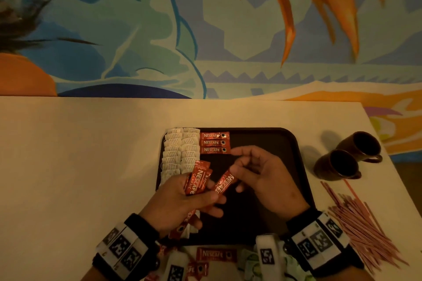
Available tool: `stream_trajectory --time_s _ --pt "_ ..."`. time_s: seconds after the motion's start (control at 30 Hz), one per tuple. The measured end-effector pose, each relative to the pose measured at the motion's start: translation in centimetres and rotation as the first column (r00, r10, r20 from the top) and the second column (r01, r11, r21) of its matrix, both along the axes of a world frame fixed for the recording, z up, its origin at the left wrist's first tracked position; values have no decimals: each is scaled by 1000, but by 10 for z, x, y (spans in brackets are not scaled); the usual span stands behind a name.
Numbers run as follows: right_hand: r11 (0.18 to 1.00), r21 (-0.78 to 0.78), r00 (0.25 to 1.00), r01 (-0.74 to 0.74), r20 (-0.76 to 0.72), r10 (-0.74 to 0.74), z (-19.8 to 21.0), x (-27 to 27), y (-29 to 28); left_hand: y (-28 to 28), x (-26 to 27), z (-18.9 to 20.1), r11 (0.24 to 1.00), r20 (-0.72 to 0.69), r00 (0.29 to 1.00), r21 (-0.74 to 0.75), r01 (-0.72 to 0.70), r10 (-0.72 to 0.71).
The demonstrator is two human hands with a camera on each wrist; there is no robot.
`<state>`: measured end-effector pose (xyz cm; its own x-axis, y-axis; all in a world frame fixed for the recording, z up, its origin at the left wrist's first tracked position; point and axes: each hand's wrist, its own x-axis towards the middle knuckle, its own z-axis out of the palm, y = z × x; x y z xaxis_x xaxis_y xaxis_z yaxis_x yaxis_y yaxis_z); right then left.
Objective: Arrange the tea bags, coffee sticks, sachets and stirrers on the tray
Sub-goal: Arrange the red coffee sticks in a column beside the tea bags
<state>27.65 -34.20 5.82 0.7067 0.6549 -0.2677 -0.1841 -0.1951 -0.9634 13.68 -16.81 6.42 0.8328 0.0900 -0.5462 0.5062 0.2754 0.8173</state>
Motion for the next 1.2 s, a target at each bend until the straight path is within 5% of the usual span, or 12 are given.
stream_trajectory --time_s 0.17,0.3,0.53,0.73,0.9,1.07,1.2 --pt "998 -16 997 -63 -40 62 -4 -14 -1 -11 5 0 995 65 996 68 -69 65" --pt "999 -4 991 33 -132 -33 -1 -9 -3 -2 3 -5 976 73 994 200 -90 77" --pt "953 -160 966 -257 -9 259 -12 -17 5 6 6 -18 958 111 981 220 -181 160" --pt "980 -194 999 -53 -20 50 -31 0 1 13 8 -30 910 95 960 305 -280 264" --pt "884 -454 990 114 123 -65 -60 30 13 28 4 -35 858 98 938 381 -345 333" --pt "753 -651 951 95 282 124 -89 42 34 35 -12 -34 855 101 936 382 -350 338" --pt "748 -654 805 113 501 317 -84 31 33 38 -24 -35 865 104 922 320 -387 374"
